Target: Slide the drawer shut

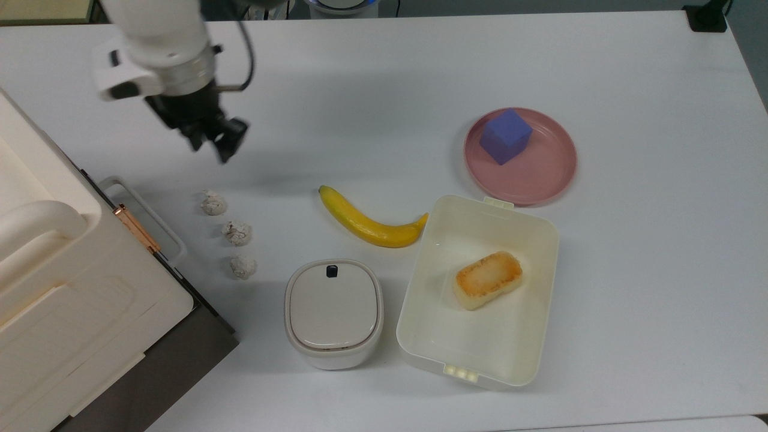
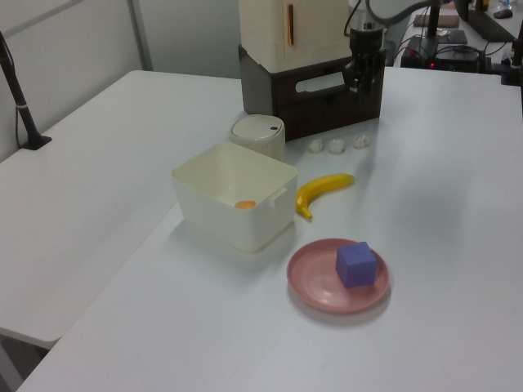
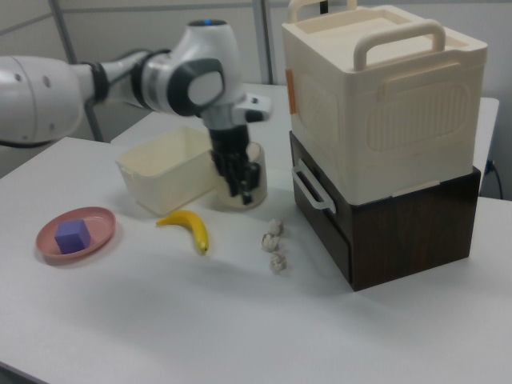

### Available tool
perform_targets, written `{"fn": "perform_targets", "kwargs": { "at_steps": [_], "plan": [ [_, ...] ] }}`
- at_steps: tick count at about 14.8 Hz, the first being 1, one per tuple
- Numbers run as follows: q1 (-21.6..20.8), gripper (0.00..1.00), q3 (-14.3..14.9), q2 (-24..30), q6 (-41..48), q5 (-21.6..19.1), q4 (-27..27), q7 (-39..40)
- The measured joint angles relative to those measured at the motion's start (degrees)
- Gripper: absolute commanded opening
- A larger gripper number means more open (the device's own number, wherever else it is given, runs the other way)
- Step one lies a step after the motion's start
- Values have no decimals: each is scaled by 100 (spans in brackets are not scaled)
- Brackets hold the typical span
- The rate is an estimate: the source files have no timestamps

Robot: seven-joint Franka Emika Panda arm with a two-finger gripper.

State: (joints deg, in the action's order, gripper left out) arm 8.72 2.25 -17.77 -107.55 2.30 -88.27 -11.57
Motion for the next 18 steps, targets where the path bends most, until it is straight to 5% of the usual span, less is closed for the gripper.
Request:
{"fn": "perform_targets", "kwargs": {
  "at_steps": [3, 8, 18],
  "plan": [
    [-208, 100, -7, 464, 848, -370, 63, 695],
    [-226, 100, -18, 1283, 1310, -474, 58, 1358],
    [-391, 100, -82, 1095, 905, -474, 12, 1361]
  ]
}}
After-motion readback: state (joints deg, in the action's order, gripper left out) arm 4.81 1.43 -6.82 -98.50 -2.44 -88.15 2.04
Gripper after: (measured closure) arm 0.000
